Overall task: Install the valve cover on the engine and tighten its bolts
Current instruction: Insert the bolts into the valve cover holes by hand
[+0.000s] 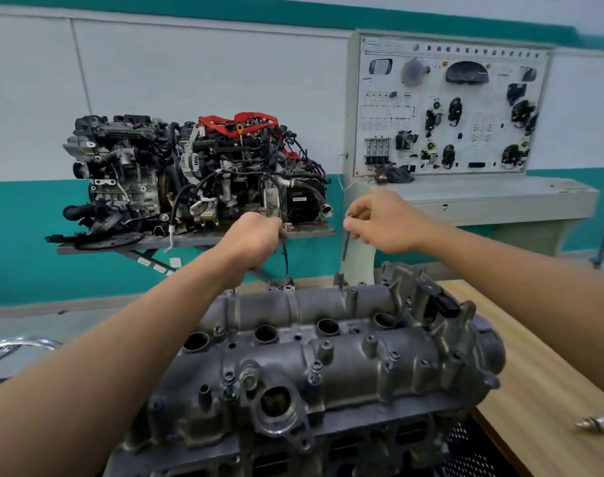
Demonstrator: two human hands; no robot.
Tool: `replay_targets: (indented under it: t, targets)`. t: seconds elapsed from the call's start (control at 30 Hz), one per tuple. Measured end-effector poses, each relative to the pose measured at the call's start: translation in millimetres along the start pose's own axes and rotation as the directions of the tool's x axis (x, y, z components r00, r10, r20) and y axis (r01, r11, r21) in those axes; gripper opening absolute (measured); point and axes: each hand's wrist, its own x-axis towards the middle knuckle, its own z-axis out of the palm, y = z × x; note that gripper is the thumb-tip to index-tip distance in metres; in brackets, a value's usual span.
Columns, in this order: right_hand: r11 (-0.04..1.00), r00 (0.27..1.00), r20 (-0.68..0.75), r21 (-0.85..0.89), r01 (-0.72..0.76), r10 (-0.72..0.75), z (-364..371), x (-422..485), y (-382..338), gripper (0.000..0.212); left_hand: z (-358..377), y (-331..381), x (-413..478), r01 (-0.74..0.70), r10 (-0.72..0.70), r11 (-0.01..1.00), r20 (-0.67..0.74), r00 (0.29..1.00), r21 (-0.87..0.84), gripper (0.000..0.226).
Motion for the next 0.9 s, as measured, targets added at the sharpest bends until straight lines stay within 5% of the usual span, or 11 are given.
replay_targets:
  t: [0.13, 0.47, 0.9]
  targets:
    - [0.977, 0.997, 0.072, -0.208, 0.044, -0.030, 4, -14, 19, 0.020, 8, -1, 4, -0.047, 0.053, 0.997, 0.100, 0.994, -0.055, 0.019]
    - [0.998, 0.985, 0.158, 0.024, 0.064, -0.067, 28, -3, 26, 0.021, 22, -19, -7, -0.191, 0.191, 0.982, 0.057, 0.980, -0.011, 0.005]
    - [0.995, 0.984, 0.156, -0.034, 0.095, -0.088, 30, 5, 31, 0.024, 20, -27, -1, -0.192, 0.190, 0.975, 0.032, 0.981, 0.112, 0.016]
